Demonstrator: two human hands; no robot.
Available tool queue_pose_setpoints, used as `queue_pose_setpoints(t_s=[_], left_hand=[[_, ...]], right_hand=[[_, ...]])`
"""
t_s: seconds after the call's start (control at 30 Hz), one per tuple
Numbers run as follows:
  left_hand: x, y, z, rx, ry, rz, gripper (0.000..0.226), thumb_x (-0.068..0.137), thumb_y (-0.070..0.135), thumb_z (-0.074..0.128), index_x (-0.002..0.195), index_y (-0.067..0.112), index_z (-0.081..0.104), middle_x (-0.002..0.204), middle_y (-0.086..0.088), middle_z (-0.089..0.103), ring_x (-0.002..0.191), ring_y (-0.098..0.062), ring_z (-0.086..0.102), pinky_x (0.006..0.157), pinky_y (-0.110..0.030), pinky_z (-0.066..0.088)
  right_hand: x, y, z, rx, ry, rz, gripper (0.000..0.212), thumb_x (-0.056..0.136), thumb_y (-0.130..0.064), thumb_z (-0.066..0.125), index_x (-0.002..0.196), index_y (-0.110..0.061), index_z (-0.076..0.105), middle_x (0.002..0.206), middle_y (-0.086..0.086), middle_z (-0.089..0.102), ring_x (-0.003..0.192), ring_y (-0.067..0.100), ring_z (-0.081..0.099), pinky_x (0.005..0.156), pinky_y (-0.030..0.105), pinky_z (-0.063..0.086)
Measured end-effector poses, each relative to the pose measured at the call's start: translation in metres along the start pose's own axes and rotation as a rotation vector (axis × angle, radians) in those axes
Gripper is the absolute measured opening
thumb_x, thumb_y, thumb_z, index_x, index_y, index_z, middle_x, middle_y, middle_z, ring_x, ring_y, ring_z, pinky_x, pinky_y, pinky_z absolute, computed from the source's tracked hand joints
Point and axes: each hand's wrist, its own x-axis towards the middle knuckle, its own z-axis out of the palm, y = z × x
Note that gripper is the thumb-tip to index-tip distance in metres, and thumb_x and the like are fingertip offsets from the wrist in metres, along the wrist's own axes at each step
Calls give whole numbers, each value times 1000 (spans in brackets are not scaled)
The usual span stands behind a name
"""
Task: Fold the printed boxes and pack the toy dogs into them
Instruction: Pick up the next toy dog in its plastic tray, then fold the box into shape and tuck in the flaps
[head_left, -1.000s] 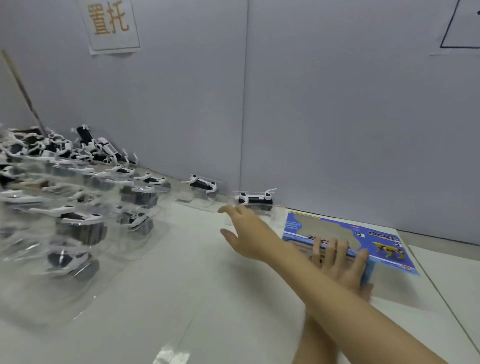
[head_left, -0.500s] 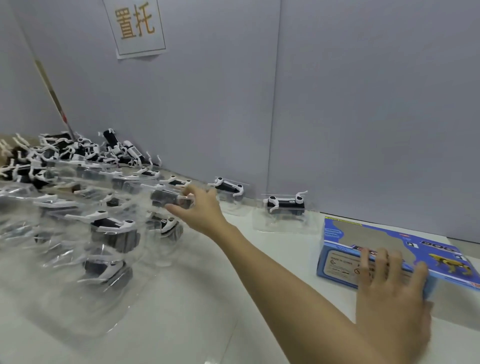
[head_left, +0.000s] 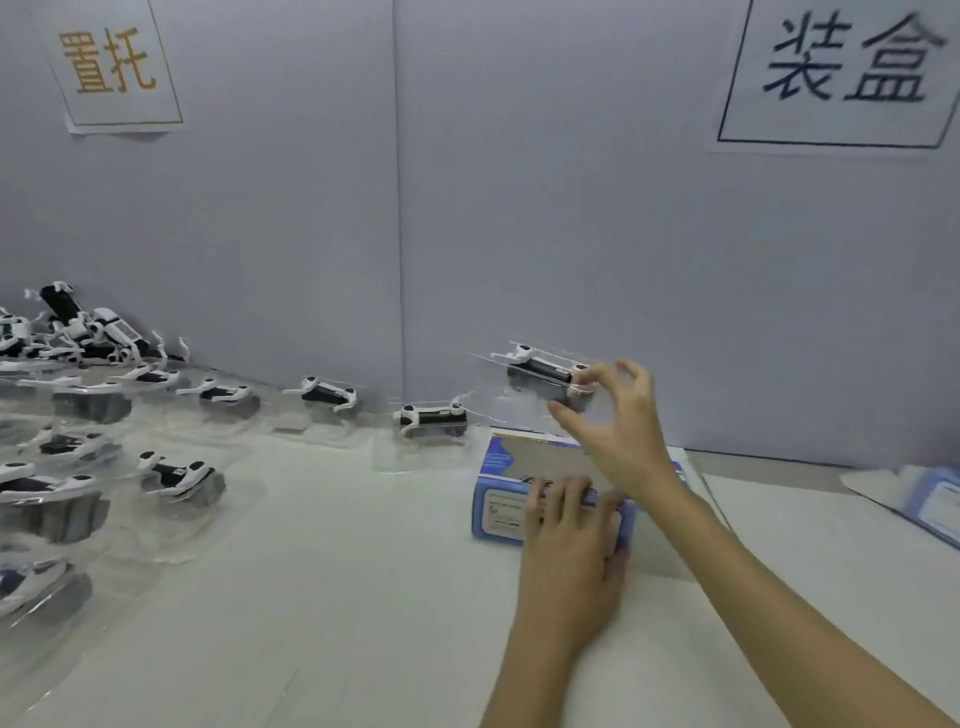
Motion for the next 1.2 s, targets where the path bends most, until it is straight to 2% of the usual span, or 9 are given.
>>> queue_pose_setpoints(t_s=[0.2,0.37,0.47,0.6,0.67,0.77,0.87,0.97,1.2], left_hand=[[6,6,-2,48,12,-158,44,78,66,69,103,31,59,119,4,56,123,-24,50,119,-52,21],[11,-1,-6,114,111,-205,30,74,36,70,99,22,63,111,1,61,115,-31,60,112,-62,30],[11,-5,-11,27,240,-216,35,80,32,57,108,14,70,117,-3,67,119,-33,61,114,-60,34],[17,-7,-22,-154,370,-330,38,89,24,62,123,7,68,128,-8,67,125,-33,57,112,-59,37],[18,-8,-26,-293,390,-400,44,89,26,64,128,7,63,131,-7,64,126,-32,54,111,-57,38],[18,-4,-29,-408,380,-436,42,87,28,66,125,11,59,135,0,59,130,-27,52,112,-56,37],[16,-3,-28,-375,393,-362,32,87,23,66,116,11,68,145,-4,58,139,-24,49,114,-56,37],[17,-4,-31,-373,411,-346,33,88,22,66,120,14,73,145,1,59,140,-22,50,115,-54,38],[19,4,-35,-375,279,-316,52,103,31,32,132,7,67,131,-1,67,127,-27,56,114,-58,36]], right_hand=[[-60,88,-92,-73,278,171,29,82,-24,86,99,-26,63,123,9,61,148,26,27,116,52,35],[-90,122,-97,-21,298,202,32,83,-17,86,89,-34,59,101,-39,60,142,13,28,112,46,39],[-89,123,-96,-43,274,212,39,82,-21,87,88,-43,55,92,-22,63,148,19,25,116,46,36],[-94,120,-98,-128,142,269,20,90,-54,69,81,-38,59,125,-3,54,153,20,19,118,41,30],[-96,119,-102,-131,91,339,46,94,-66,47,69,-31,65,128,8,52,148,25,29,113,39,34],[-91,110,-107,-190,126,366,44,99,-40,64,59,-22,70,103,5,57,130,30,47,102,33,37],[-88,105,-115,-239,-11,384,13,89,-33,75,101,-34,73,112,3,54,120,26,46,96,30,35],[-87,99,-127,-271,-224,422,70,85,-32,74,143,-53,42,118,4,43,119,28,42,98,33,36],[-93,88,-121,-86,-449,485,47,75,-44,89,112,-36,61,115,-11,60,99,2,61,69,16,48]])
